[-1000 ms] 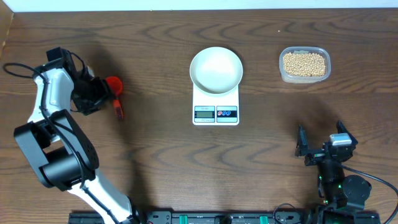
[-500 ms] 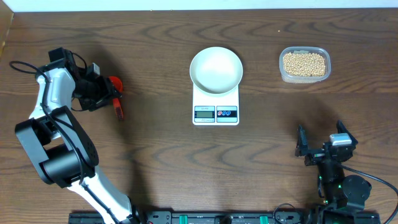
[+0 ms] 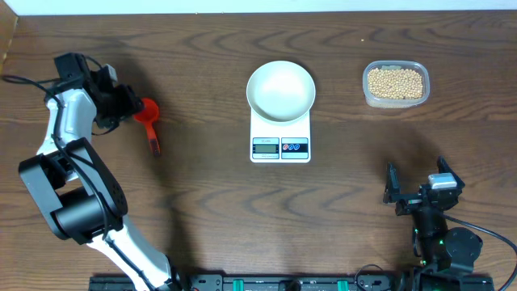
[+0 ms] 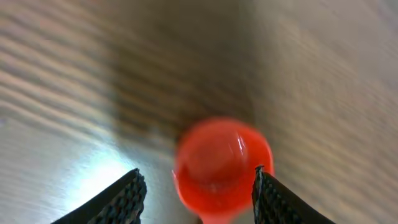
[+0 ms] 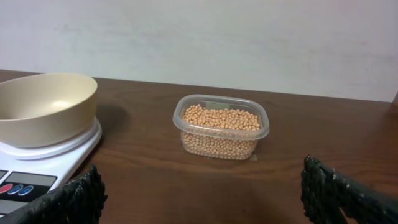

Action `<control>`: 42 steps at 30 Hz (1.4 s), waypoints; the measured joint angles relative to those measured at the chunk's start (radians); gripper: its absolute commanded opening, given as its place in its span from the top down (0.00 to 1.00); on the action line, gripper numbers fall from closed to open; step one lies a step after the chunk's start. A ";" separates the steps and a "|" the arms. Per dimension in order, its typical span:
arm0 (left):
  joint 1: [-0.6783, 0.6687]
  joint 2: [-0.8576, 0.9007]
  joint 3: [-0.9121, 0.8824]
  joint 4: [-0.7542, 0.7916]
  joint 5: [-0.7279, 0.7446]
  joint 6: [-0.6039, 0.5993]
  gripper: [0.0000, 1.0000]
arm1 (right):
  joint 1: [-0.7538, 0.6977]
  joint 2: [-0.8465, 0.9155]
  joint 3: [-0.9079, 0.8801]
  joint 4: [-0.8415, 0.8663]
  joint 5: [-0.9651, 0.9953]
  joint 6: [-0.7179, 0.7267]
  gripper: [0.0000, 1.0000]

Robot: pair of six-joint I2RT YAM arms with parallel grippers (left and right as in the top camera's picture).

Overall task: Scoop item into bowl and weigh 50g on scale
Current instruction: 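Lower the left gripper and grasp the red scoop handle, then lift the red scoop and carry it right toward the bowl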

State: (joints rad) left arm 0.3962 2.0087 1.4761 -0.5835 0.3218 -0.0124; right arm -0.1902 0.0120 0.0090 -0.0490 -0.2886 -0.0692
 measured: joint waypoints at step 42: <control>-0.057 0.119 0.000 0.055 -0.122 -0.118 0.93 | 0.000 0.000 0.000 0.000 0.000 0.000 0.01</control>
State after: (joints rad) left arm 0.3389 2.1277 1.4761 -0.5282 0.1997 -0.1307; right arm -0.1902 0.0120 0.0090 -0.0490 -0.2882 -0.0689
